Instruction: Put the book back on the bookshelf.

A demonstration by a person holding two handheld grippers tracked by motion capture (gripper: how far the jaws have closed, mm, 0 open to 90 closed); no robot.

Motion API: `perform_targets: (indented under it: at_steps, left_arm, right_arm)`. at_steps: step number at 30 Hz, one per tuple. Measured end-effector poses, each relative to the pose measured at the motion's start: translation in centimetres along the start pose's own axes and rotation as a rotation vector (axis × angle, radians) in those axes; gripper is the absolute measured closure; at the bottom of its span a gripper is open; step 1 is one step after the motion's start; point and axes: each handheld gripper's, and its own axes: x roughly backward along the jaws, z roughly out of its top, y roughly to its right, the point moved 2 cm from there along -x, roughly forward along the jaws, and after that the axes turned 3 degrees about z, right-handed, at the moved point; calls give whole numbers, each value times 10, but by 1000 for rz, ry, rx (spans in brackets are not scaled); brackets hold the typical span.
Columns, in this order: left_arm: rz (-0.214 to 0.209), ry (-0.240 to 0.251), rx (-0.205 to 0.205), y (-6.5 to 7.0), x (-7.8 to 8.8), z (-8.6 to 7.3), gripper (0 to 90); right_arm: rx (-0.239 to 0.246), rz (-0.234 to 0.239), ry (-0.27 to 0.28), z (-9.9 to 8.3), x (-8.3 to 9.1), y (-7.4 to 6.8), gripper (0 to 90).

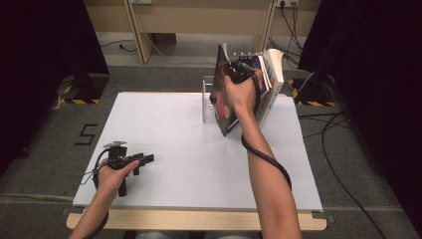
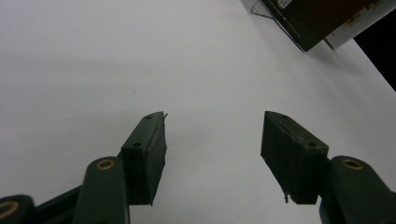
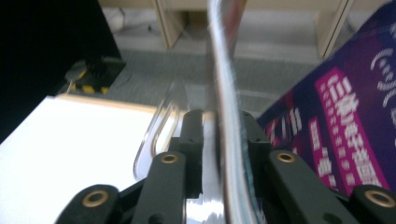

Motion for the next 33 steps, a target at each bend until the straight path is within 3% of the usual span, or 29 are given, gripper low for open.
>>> perform_targets:
  at_steps: [2, 5, 9, 13, 16, 24, 29, 33]
  left_arm:
    - [1, 0, 0, 0, 0, 0, 392]
    - [2, 1, -1, 0, 0, 0, 392]
    - [4, -1, -2, 1, 0, 0, 392]
    - [0, 1, -1, 2, -1, 0, 392]
    - [2, 2, 1, 1, 0, 0, 392]
    - [4, 5, 2, -1, 1, 0, 392]
    - [1, 3, -1, 0, 1, 0, 392]
    - [3, 4, -3, 0, 1, 0, 390]
  right_arm:
    - [-10, 9, -46, -1, 2, 2, 719]
    - [-6, -1, -60, 0, 8, 5, 724]
    - [-22, -18, -104, -2, 11, 9, 818]
    - [-54, -17, -65, -4, 11, 9, 868]
    - [-48, -35, -24, -6, 10, 5, 871]
    - [-52, -21, 86, -11, 5, 0, 871]
    - [-58, -24, 80, -13, 3, 3, 853]
    - [-47, -48, 75, -15, 7, 10, 734]
